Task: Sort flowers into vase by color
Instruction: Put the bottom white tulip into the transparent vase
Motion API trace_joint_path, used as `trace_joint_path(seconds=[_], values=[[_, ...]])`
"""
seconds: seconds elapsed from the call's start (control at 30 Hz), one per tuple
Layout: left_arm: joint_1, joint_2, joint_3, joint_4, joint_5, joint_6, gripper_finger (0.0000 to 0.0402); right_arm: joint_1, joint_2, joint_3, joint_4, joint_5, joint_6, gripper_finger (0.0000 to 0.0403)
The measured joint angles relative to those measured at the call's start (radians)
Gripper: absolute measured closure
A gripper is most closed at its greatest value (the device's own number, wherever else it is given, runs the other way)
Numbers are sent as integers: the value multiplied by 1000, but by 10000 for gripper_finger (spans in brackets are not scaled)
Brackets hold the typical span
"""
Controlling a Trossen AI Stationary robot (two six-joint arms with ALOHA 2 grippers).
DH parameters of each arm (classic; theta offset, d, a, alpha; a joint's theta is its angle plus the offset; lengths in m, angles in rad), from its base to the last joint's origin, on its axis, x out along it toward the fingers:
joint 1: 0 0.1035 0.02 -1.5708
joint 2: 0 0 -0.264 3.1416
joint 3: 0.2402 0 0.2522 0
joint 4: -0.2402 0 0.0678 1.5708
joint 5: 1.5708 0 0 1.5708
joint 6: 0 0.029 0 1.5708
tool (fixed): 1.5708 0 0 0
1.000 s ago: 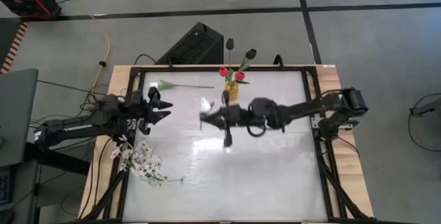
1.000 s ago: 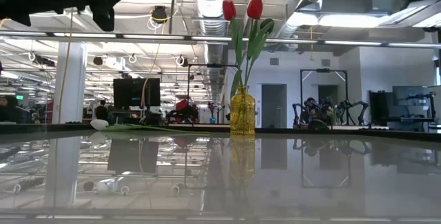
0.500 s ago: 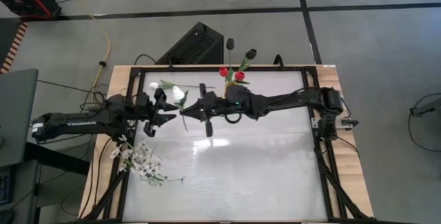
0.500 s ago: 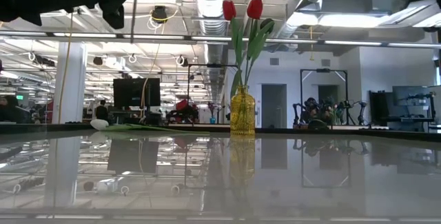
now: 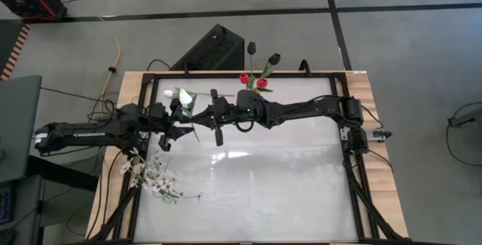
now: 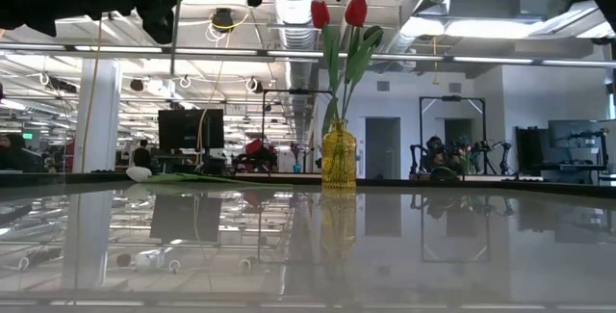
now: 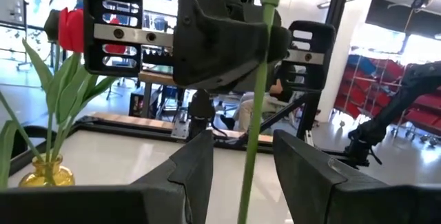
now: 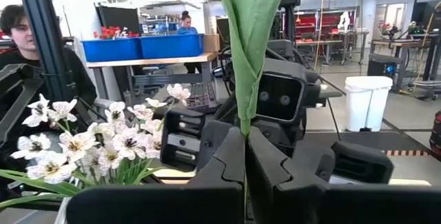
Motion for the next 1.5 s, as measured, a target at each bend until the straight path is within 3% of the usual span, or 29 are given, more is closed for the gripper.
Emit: trace_joint_path(seconds=[0.23, 0.53, 0.83, 1.03, 1.2, 1.37, 1.5], values=[[0, 0, 0, -4, 0, 1, 275, -4, 0, 0, -21, 3, 8, 378], [0, 0, 0, -5, -9, 10, 391, -19, 0, 0, -29, 4, 11, 370], [0, -1, 0, 0, -9, 1, 401, -16, 0, 0, -59, 1, -22, 333], [0, -48, 12, -20, 11, -14, 401, -16, -11, 0, -84, -39, -52, 264], [0, -116, 166, -275, 7, 17, 401, -25, -44, -1, -203, -135, -95, 203], [-1, -109, 413, -604, -13, 68, 401, -22, -70, -1, -336, -162, -102, 178], [-28, -99, 519, -637, 109, 52, 401, 6, -69, -1, -424, -162, -137, 180]])
